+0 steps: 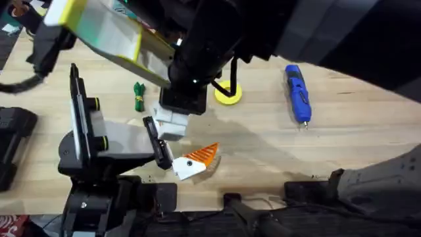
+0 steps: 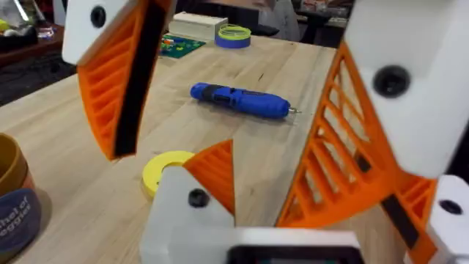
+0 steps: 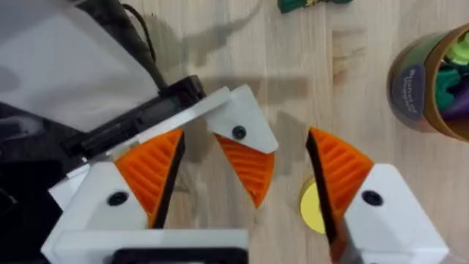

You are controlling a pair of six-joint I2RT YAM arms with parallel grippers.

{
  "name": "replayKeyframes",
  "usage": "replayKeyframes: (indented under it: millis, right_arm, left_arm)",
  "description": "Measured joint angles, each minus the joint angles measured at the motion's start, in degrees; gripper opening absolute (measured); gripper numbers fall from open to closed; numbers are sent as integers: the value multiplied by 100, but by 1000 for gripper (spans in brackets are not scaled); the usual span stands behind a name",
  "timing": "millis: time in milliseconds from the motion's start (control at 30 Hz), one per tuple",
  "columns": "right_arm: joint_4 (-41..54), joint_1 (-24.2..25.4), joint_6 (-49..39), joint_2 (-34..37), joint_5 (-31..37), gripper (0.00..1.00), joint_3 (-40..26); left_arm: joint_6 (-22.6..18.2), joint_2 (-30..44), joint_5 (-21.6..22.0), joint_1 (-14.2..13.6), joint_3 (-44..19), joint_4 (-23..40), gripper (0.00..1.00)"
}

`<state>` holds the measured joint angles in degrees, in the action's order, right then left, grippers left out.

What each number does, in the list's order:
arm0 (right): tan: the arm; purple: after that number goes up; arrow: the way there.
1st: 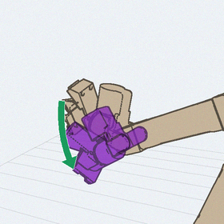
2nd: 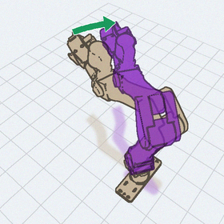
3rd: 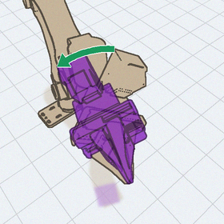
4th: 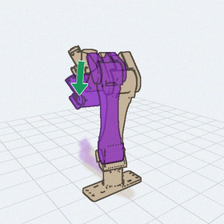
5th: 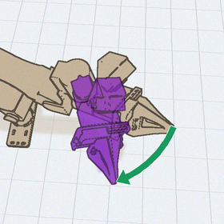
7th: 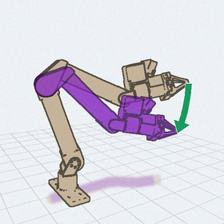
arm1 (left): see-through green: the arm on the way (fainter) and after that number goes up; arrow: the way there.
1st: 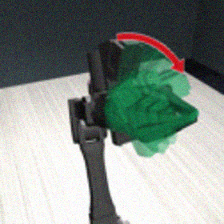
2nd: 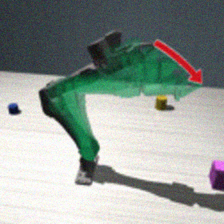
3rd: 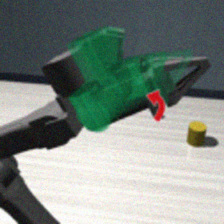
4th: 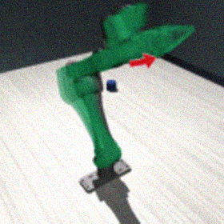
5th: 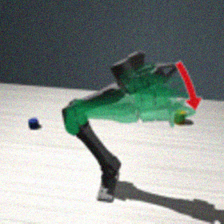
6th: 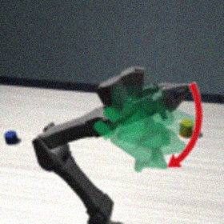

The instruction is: Pick up the gripper from the table and insert it into the empty holder that is missing its gripper. Then pick up a screw, insert it into the mounting hole, and use the screwdriver to tighten it. Finally, clean up the table by picking up the vegetable and placing it into the bucket.

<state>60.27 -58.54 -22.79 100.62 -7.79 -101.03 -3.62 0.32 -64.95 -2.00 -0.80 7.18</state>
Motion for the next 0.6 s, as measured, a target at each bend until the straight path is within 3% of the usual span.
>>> replayKeyframes:
  millis: [333, 600]
  right_arm:
    - [-6, -2, 25, -101, -6, 996, 28]
    - [-13, -4, 70, -612, -49, 996, 37]
  left_arm:
    - [-2, 0, -2, 0, 0, 0, 986]
    - [-2, 0, -2, 0, 0, 0, 986]
